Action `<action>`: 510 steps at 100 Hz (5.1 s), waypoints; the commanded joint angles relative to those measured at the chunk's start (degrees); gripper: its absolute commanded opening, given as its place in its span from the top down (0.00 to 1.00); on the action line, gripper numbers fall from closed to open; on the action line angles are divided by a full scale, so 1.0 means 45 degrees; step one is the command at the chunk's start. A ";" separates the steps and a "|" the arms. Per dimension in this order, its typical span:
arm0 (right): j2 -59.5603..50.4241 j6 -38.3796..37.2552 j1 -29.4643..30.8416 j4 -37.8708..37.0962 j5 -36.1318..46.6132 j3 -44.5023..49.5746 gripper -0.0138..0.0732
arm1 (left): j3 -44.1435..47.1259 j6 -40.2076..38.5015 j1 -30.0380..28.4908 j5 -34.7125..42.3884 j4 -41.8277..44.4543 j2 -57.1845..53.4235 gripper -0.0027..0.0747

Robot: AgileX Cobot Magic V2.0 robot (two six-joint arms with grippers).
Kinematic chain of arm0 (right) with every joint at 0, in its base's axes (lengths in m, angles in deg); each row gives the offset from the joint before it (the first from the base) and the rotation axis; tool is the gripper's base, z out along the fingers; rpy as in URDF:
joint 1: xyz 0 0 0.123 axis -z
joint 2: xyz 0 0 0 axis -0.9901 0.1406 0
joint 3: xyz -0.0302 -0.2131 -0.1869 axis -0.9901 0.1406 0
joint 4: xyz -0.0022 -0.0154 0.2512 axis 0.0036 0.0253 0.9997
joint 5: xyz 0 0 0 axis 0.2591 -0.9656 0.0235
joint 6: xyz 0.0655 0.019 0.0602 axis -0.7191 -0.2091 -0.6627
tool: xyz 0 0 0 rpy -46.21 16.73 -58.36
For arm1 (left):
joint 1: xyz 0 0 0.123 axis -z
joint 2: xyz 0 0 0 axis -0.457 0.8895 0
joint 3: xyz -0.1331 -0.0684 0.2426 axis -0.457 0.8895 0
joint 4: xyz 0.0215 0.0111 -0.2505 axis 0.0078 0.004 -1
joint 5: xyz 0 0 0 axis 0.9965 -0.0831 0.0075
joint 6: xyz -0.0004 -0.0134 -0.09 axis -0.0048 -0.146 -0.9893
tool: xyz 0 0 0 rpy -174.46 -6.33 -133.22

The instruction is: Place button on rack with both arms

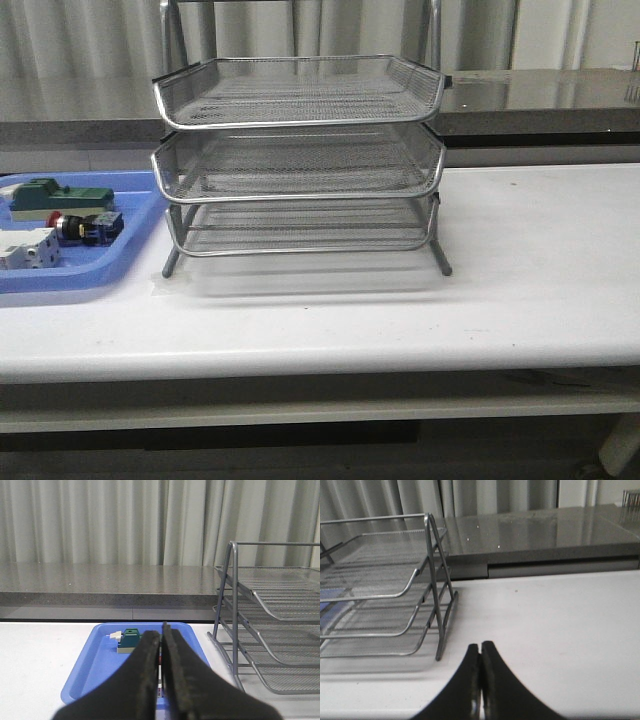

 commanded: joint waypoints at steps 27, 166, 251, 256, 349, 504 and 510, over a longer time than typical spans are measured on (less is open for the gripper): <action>0.4332 0.0048 0.0084 0.1551 -0.3177 -0.3786 0.92 | 0.0593 -0.0106 -0.0001 0.0939 0.0011 -0.0432 0.96; 1.4153 1.0721 0.0084 1.8158 -0.0430 -0.4078 0.33 | 0.0593 -0.0106 -0.0001 0.0939 0.0011 -0.0432 0.96; 2.1147 1.5531 -0.0596 2.3099 -0.3528 -0.8364 0.33 | 0.0593 -0.0106 -0.0001 0.0939 0.0011 -0.0432 0.96; 2.1383 1.5531 -0.0707 2.3142 -0.3513 -0.8608 0.33 | 0.0593 -0.0106 -0.0001 0.0939 0.0011 -0.0432 0.96; 2.1866 1.5531 -0.0933 2.2369 -0.4239 -0.8350 0.92 | 0.0593 -0.0106 -0.0001 0.0939 0.0011 -0.0432 0.96; 1.9601 1.7872 -0.0899 2.3208 -0.6427 -0.2990 0.29 | 0.0593 -0.0106 -0.0001 0.0939 0.0011 -0.0432 0.96; 1.9601 1.7872 -0.0865 2.3227 -0.6457 -0.2990 0.26 | 0.0593 -0.0106 -0.0001 0.0939 0.0011 -0.0432 0.96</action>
